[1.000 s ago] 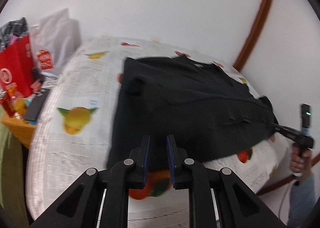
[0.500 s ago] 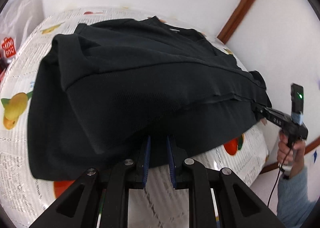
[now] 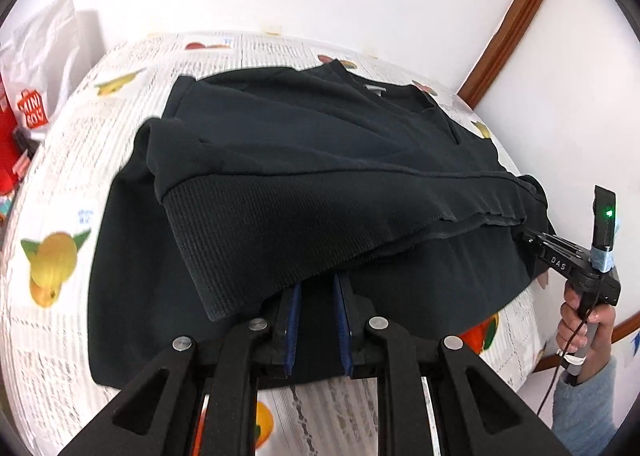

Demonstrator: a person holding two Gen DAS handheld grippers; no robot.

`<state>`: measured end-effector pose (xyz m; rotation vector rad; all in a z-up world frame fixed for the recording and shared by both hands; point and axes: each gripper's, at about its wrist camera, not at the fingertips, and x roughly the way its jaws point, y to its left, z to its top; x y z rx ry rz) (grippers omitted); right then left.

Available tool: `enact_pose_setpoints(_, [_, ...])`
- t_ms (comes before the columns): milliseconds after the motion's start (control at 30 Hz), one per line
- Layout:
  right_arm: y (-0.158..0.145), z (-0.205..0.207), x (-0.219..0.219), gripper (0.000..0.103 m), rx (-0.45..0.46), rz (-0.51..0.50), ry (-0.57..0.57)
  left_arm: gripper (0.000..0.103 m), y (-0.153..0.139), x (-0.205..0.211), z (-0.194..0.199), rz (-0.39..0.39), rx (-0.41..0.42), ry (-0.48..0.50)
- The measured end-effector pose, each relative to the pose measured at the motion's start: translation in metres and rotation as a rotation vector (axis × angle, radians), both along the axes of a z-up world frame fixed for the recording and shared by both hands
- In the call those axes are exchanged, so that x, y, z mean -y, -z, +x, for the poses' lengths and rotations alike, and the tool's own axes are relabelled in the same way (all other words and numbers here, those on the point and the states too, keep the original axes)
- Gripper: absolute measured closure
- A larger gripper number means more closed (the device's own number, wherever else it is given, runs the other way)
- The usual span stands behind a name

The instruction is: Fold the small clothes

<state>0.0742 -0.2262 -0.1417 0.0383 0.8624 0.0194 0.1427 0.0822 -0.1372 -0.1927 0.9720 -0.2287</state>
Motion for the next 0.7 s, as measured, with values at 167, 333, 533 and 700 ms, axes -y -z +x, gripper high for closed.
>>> enact_pose_setpoints(167, [-0.011, 0.016, 0.005, 0.101, 0.040, 0.013, 0.012, 0.087, -0.006, 0.006, 0.019, 0.052, 0.037, -0.002])
enact_pose_setpoints(333, [-0.030, 0.041, 0.011, 0.101, 0.108, 0.018, 0.024, 0.087, -0.018, 0.004, 0.054, 0.074, 0.083, -0.030])
enact_pose_setpoints(533, [-0.039, 0.090, 0.020, 0.094, 0.144, 0.002, 0.047, 0.087, -0.017, -0.002, 0.105, 0.092, 0.068, -0.076])
enact_pose_setpoints(700, [-0.046, 0.111, 0.036, 0.082, 0.141, -0.039, 0.080, 0.078, -0.031, -0.015, 0.119, 0.101, 0.110, -0.092])
